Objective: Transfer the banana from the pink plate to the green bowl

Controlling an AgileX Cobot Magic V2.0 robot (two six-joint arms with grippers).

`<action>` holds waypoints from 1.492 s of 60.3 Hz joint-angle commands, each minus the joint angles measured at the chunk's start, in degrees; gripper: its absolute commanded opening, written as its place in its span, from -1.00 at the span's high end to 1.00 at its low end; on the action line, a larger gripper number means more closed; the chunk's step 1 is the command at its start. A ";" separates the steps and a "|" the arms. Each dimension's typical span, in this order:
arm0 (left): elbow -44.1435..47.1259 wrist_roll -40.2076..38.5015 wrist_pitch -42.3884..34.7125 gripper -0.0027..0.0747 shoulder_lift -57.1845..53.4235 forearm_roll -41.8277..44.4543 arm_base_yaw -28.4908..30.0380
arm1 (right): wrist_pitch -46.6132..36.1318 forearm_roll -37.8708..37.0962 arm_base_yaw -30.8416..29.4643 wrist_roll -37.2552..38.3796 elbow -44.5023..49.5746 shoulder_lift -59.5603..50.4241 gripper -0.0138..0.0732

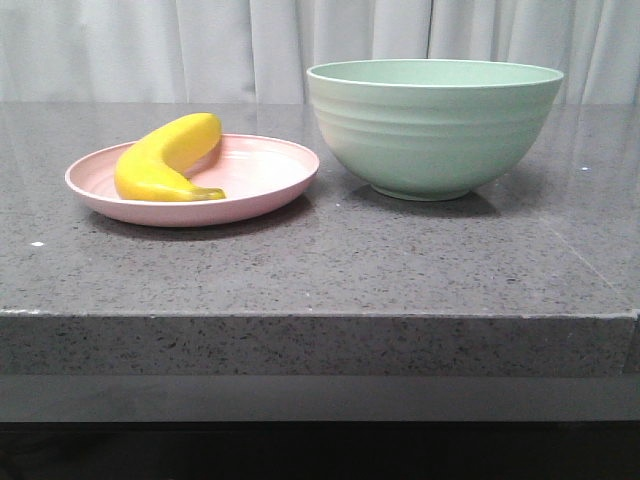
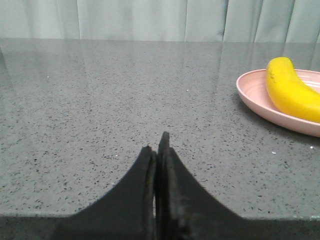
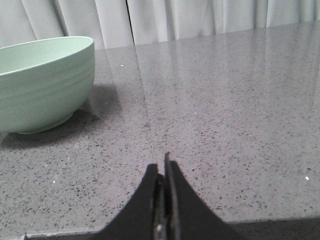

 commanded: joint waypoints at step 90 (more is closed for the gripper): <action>-12.74 -0.07 -1.02 0.98 6.75 -1.71 0.20 | 9.46 -9.82 -0.41 -0.02 -16.06 5.35 0.84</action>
